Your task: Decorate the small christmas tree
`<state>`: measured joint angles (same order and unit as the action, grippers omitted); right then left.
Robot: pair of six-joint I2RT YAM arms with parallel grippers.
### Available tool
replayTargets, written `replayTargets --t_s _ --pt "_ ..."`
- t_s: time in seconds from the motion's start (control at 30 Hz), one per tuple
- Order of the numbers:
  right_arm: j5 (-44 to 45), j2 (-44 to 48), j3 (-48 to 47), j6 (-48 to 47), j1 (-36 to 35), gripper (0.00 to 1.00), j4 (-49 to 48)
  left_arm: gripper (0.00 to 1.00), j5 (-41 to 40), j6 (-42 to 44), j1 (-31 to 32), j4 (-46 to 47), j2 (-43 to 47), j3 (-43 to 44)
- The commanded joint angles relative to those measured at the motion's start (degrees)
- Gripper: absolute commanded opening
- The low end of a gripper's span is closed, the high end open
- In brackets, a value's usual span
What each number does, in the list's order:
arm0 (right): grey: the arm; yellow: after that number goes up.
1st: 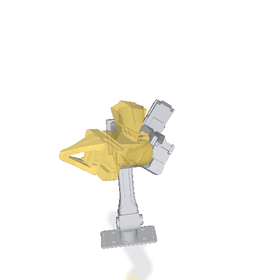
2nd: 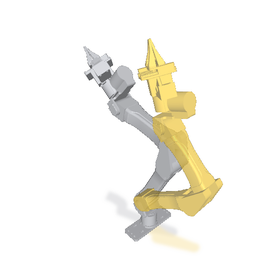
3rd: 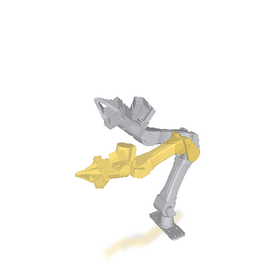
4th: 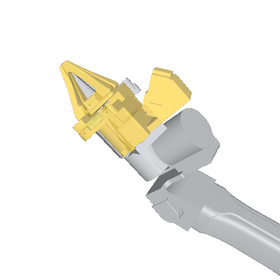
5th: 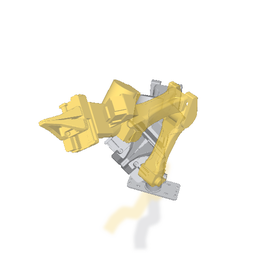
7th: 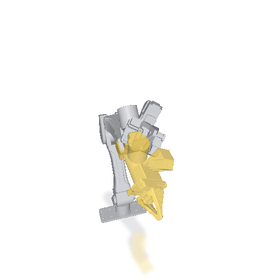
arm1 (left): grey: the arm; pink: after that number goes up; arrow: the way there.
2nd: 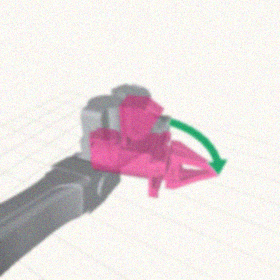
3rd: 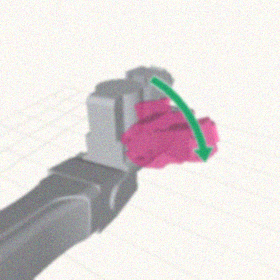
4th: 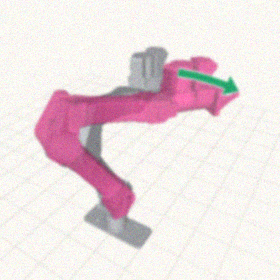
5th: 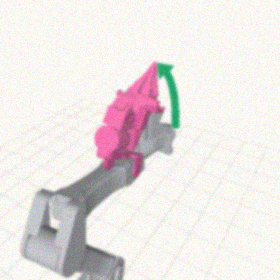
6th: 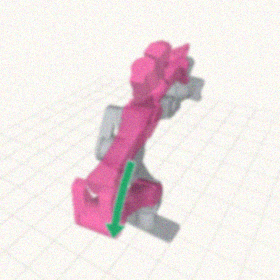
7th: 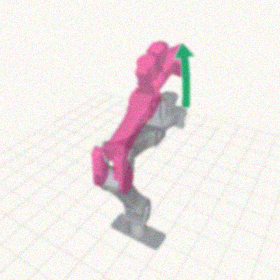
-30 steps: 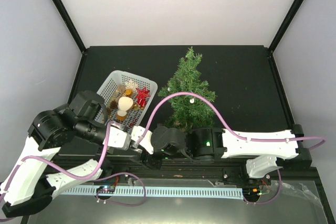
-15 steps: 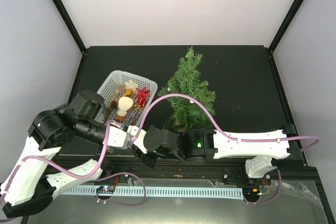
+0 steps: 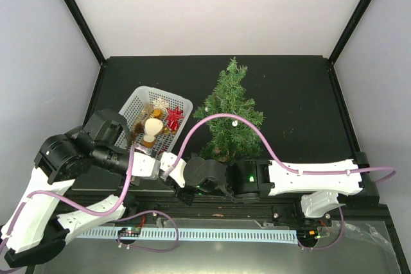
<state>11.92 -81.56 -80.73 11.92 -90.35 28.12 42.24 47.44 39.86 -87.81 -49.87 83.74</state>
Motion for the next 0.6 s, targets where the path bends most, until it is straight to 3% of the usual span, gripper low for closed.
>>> replayTargets --t_s 0.0,0.07,0.27,0.3,0.37,0.4,0.5,0.57 --pt "1.9 1.9 0.7 1.2 0.1 0.11 -2.6 0.02 1.3 0.1 -0.3 -1.4 0.4 0.2" --pt "1.9 1.9 0.7 1.0 0.1 0.02 -2.9 0.02 1.3 0.0 -0.4 -1.4 0.4 0.2" --pt "3.2 2.1 0.7 0.5 0.2 0.01 -3.3 0.05 0.1 0.0 -0.8 -1.2 0.4 0.6" --pt "3.7 2.3 0.7 0.5 0.1 0.01 -3.3 0.16 -0.5 0.1 -0.8 -1.2 0.4 0.9" --pt "4.9 2.9 1.1 0.4 0.1 0.01 -3.6 0.5 -2.1 0.2 -0.8 -1.1 0.2 1.7" --pt "5.5 3.3 1.4 0.5 0.1 0.01 -3.9 0.6 -2.8 0.2 -0.8 -1.0 0.1 2.2" --pt "6.5 4.5 2.2 0.5 0.4 0.01 -4.2 0.77 -5.1 -1.2 -0.9 0.1 -0.4 3.7" --pt "7.0 5.3 2.9 0.6 1.0 0.01 -4.3 0.83 -6.4 -2.3 -0.9 1.2 -0.5 4.4"
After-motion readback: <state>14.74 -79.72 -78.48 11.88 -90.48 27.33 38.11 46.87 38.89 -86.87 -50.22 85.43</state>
